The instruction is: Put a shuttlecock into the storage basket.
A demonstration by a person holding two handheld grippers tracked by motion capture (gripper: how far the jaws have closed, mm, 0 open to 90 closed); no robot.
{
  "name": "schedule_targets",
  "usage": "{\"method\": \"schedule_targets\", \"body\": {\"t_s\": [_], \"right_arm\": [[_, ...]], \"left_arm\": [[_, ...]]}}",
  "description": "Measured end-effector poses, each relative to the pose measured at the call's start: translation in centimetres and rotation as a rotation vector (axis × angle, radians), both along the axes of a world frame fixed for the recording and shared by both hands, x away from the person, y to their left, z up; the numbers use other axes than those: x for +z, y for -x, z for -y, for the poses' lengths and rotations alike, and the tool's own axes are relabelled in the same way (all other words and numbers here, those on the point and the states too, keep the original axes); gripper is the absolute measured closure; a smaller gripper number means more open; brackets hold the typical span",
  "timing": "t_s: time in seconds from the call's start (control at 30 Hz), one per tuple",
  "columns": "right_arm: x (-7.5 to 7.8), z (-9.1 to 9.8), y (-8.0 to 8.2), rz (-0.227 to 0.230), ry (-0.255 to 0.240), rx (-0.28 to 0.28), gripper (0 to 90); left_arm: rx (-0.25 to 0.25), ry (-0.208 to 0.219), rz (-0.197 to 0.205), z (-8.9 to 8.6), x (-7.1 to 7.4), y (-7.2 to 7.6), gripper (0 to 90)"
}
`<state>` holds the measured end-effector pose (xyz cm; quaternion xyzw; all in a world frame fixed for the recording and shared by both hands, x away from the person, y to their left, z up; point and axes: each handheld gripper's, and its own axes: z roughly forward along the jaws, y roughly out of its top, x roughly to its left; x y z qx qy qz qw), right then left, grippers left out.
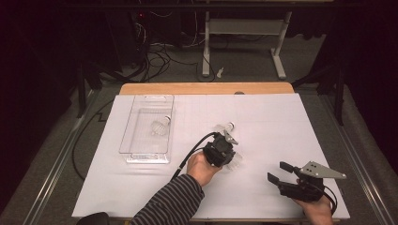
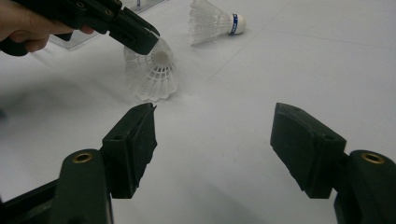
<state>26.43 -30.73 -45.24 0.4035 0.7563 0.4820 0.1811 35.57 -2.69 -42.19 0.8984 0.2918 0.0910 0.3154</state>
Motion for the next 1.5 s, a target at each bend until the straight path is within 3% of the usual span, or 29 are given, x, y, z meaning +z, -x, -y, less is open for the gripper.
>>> {"method": "schedule_targets", "body": {"t_s": [0.53, 1.37, 1.5], "right_arm": [[0.0, 0.0, 0.0, -0.001, 0.000, 0.000, 31.6], [0.0, 0.0, 0.0, 0.000, 0.002, 0.001, 31.6], [0.0, -0.1, 0.0, -0.001, 0.003, 0.001, 31.6]], "left_arm": [[0.027, 0.006, 0.031, -1.8, 1.3, -0.3, 89.3], [0.017, 0.081, -0.035, -5.0, 2.9, -0.1, 89.5], [0.018, 0.077, -0.029, -5.5, 3.0, 0.2, 89.5]]}}
